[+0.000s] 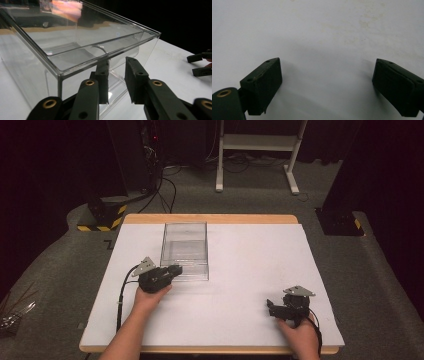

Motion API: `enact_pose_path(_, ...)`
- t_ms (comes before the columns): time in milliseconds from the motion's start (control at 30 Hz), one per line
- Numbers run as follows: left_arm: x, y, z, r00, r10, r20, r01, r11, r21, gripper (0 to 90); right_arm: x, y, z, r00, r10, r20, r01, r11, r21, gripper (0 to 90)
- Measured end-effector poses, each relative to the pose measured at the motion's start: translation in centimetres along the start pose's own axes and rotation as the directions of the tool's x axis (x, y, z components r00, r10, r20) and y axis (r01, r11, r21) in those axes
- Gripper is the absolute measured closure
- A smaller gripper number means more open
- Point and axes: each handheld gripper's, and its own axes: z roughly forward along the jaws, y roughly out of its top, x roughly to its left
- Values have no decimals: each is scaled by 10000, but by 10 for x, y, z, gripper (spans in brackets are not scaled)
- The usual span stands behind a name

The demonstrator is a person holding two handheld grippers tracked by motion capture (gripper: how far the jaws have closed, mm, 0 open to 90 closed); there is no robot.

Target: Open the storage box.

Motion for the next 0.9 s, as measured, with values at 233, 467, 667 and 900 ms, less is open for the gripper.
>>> enact_pose_path(233, 0, -1, -1, 9998, 216, 0, -216, 9998, -32, 783, 0, 0, 0, 10000, 3, -8, -3, 10000, -4, 91)
enact_pose_path(467, 1, -1, -2, 9997, 230, 108, -229, 9997, -15, 795, 0, 0, 0, 10000, 5, -15, -5, 10000, -6, 91)
enact_pose_path(667, 1, -2, -6, 9991, 273, 312, -275, 9996, 39, 802, 0, 0, 0, 10000, 4, -18, -4, 10000, -5, 91)
enact_pose_path(900, -3, -5, -10, 9987, 218, 453, -216, 9998, -57, 806, 0, 0, 0, 10000, 7, -20, -7, 10000, -7, 91)
